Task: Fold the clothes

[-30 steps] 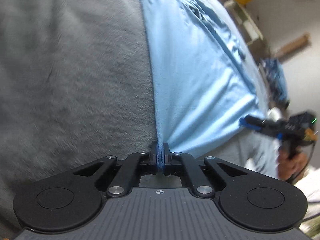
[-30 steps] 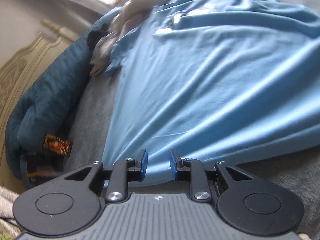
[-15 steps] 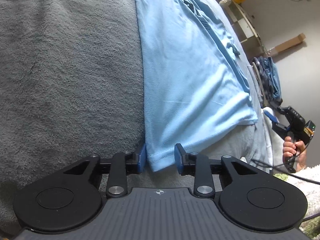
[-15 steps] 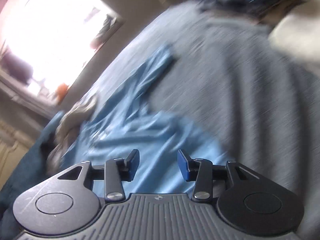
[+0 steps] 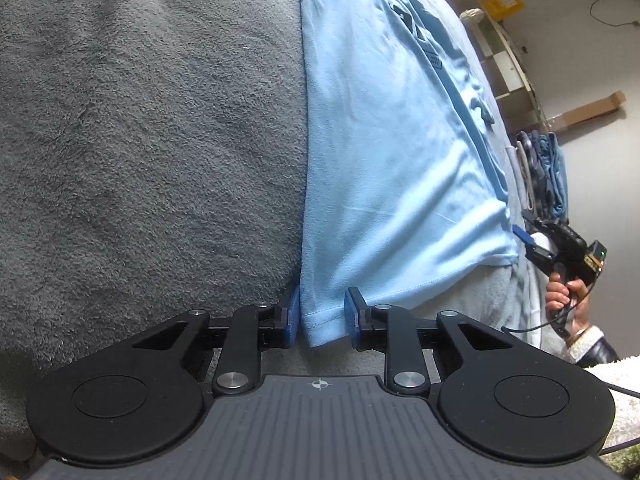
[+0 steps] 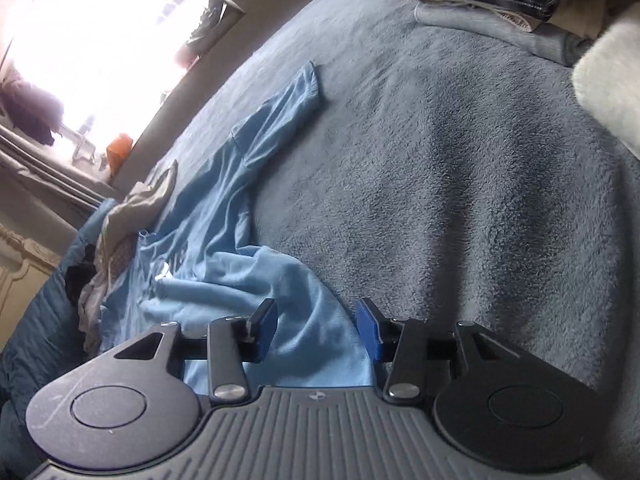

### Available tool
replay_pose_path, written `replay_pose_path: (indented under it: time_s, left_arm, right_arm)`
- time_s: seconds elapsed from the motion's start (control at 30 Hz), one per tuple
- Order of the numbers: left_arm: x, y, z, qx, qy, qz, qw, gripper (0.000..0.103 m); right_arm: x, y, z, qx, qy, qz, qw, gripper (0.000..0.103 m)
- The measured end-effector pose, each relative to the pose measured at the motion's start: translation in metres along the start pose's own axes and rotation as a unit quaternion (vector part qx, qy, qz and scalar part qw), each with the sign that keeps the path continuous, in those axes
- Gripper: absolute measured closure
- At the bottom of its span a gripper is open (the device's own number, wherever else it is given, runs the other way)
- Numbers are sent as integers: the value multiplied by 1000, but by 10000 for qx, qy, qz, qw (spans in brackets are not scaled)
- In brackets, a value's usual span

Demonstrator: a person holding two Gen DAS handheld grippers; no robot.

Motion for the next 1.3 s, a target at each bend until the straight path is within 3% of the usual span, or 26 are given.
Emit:
replay_pose_path:
  time_s: [0.17, 0.3, 0.33, 0.37, 0.43, 0.5, 0.6, 0.7, 0.77, 0.87, 0.93, 1.03, 1.3]
  left_arm:
    - [1, 2, 1, 60, -4, -103, 9999, 78]
    - [0, 3, 1, 72, 18, -150, 9999, 78]
    - [0, 3, 0, 59, 34, -147, 9999, 80]
    - [-1, 2, -1, 46, 51, -143, 9999, 83]
    - [-2, 2, -2, 19, 85, -136, 9999, 100]
    - [-5, 0, -8, 65, 65, -146, 9999, 102]
    - [-23, -9, -41, 489, -266, -189, 9983, 102]
    - [-28, -16, -69, 500, -313, 123, 9982, 102]
    - [-18, -13, -69, 332, -48, 216, 9992, 102]
    - [1, 5, -54, 27, 457, 201, 9987, 102]
    - [11, 16, -47, -86, 677, 131, 9976, 102]
    - [16, 19, -51, -133, 672, 195, 9975, 102]
    - [28, 19, -33, -588, 802, 842, 9915, 102]
  right_arm:
    - [21, -14, -1, -60, 365, 109, 9993, 63]
    - [41, -22, -8, -30, 618, 148, 9980, 88]
    - [44, -22, -10, -5, 631, 121, 9979, 90]
    - [45, -21, -12, 3, 615, 121, 9980, 96]
    - [44, -14, -15, 26, 526, 141, 9985, 99]
    - [35, 4, -25, -92, 358, 118, 9992, 100]
    - [12, 47, -65, -661, -105, -8, 9978, 100]
    - [22, 47, -77, -264, 90, -256, 9993, 100]
    - [30, 44, -84, 37, 246, -418, 9988, 100]
    - [61, 8, -67, 678, 759, -171, 9947, 100]
    - [71, -3, -65, 737, 816, -46, 9939, 100]
    - [77, -3, -75, 699, 720, -119, 9949, 100]
    - [100, -28, -56, 1466, 869, -626, 9834, 100]
Point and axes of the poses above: each gripper's, at about its wrist camera, not at the fingertips, and z roughly the way its jaws point, y to its left, x to its underside, the point moved 10 cm from there along z, roughly the way its jaws point, and after that the axes turned 12 degrees about z, right-handed, at the moved point
